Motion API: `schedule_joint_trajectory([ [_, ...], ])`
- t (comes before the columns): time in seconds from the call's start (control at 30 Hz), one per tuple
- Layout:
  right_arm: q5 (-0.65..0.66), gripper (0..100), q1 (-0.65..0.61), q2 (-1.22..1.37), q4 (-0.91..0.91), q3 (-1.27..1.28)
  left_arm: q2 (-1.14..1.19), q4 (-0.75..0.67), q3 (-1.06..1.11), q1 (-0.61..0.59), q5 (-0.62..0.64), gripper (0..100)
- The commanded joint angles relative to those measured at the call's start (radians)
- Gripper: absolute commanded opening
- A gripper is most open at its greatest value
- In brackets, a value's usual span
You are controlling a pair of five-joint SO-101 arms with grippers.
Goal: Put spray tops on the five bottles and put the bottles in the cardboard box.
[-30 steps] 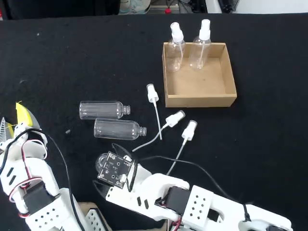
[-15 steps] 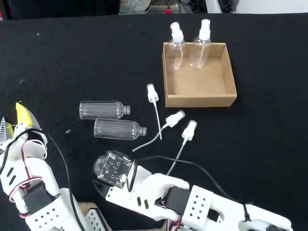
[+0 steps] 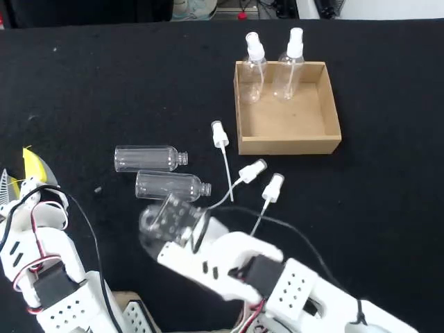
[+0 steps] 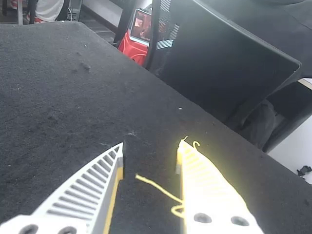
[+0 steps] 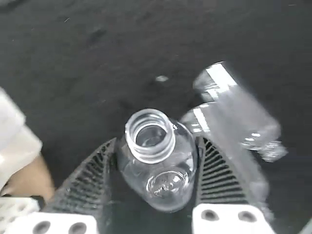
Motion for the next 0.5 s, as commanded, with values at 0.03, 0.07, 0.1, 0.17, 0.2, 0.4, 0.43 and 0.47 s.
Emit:
schedule_joint_trajectory([
  [0.03, 0.015, 12.0, 0.164, 0.002, 0.275, -0.280, -0.002, -0.025, -0.010, 0.001, 0.003, 18],
  [0.07, 0.015, 12.0, 0.213, 0.002, 0.336, -0.335, -0.002, -0.023, -0.010, 0.001, 0.003, 18],
  [0.1, 0.015, 12.0, 0.270, 0.002, 0.393, -0.389, -0.002, -0.021, -0.012, 0.002, 0.003, 18],
  [0.17, 0.015, 12.0, 0.400, 0.004, 0.491, -0.486, -0.002, 0.009, -0.022, 0.022, 0.003, 18],
  [0.2, 0.015, 12.0, 0.473, 0.004, 0.531, -0.527, -0.002, 0.035, -0.038, 0.045, 0.002, 18],
  [0.4, 0.086, 11.8, 0.865, 0.010, 0.638, -0.596, 0.008, 0.222, -0.166, 0.357, -0.215, 18],
  [0.43, 0.106, 11.8, 0.918, 0.010, 0.640, -0.587, 0.009, 0.242, -0.174, 0.421, -0.256, 18],
  [0.47, 0.120, 11.8, 0.964, 0.008, 0.643, -0.578, 0.009, 0.259, -0.182, 0.487, -0.293, 18],
])
